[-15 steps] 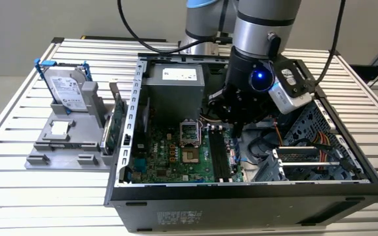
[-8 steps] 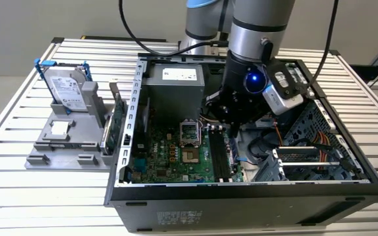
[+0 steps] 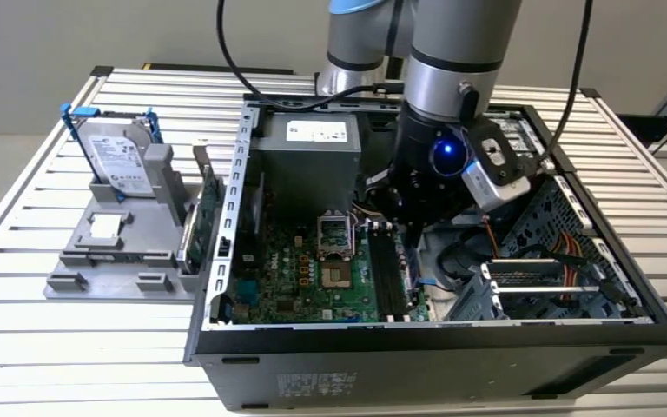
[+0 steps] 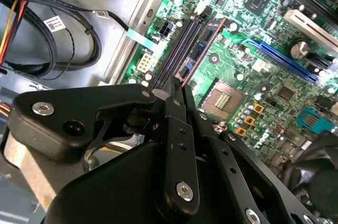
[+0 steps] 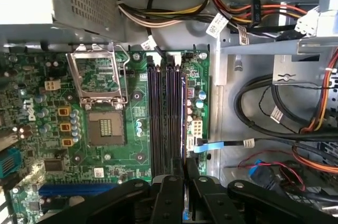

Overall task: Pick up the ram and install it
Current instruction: 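Insert the ram into the slot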

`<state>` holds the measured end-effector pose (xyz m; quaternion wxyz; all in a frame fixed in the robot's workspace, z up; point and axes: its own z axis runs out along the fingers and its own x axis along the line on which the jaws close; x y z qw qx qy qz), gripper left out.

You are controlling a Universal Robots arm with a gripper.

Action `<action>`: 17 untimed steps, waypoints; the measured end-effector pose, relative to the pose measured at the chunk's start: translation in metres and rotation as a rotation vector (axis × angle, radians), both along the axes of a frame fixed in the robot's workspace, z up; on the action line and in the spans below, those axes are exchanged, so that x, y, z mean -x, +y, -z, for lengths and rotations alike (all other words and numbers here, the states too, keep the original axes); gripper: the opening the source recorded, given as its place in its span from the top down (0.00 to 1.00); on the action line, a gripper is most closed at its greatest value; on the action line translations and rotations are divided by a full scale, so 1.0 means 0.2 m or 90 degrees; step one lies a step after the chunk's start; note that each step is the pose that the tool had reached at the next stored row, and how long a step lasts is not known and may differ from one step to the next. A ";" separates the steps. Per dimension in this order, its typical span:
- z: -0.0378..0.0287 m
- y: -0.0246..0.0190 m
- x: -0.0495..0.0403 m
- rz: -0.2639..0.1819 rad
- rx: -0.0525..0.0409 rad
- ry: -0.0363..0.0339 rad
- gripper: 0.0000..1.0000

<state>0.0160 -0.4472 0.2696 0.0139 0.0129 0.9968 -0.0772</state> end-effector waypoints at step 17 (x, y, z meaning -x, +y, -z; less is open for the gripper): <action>0.155 0.000 -0.017 0.000 0.0001 0.0000 1.00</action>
